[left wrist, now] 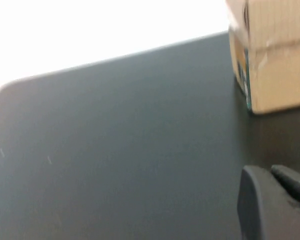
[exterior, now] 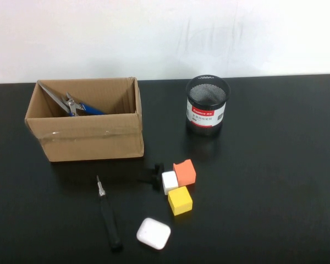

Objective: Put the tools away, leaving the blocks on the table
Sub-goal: Pick up the black Screwdriver from the table

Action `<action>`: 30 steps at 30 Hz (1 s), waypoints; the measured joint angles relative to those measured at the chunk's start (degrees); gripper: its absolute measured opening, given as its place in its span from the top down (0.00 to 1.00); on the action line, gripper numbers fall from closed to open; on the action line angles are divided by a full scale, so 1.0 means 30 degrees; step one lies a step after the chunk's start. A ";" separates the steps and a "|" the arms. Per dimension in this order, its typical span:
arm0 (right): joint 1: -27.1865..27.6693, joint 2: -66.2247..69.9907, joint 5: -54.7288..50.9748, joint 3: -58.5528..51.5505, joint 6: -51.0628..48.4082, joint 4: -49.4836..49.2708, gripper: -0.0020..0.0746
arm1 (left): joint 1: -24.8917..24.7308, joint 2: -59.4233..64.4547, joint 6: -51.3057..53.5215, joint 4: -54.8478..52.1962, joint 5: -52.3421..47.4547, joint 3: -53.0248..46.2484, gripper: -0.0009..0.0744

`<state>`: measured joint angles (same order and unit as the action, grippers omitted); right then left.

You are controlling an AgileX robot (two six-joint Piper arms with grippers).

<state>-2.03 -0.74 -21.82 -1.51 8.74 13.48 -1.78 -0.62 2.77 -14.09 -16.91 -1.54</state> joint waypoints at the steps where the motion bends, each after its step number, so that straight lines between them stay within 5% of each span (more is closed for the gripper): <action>1: 0.0000 0.0000 0.0000 0.0000 0.0000 0.0000 0.98 | 0.0000 0.0000 0.0100 -0.0288 0.0362 0.0000 0.99; 12: 0.0000 0.0000 -0.0014 0.0000 0.0000 -0.0019 0.98 | 0.0000 0.0000 0.0370 -0.2493 0.7550 0.0000 0.99; 21: 0.0000 0.0000 -0.0043 0.0000 0.0000 -0.0019 0.98 | 0.0000 -0.0047 -0.1705 -0.1083 1.9057 0.0149 0.99; 25: 0.0000 0.0000 -0.0043 0.0000 0.0000 -0.0019 0.98 | 0.0000 -0.0047 -0.1999 0.1726 1.8911 0.1996 0.99; 30: 0.0000 0.0000 -0.0043 0.0000 0.0000 -0.0044 0.98 | 0.0000 0.0184 -0.2516 0.3372 1.4111 0.6847 0.99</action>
<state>-2.03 -0.74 -21.95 -1.51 8.74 13.35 -1.78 -0.07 -4.78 -3.97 25.42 19.00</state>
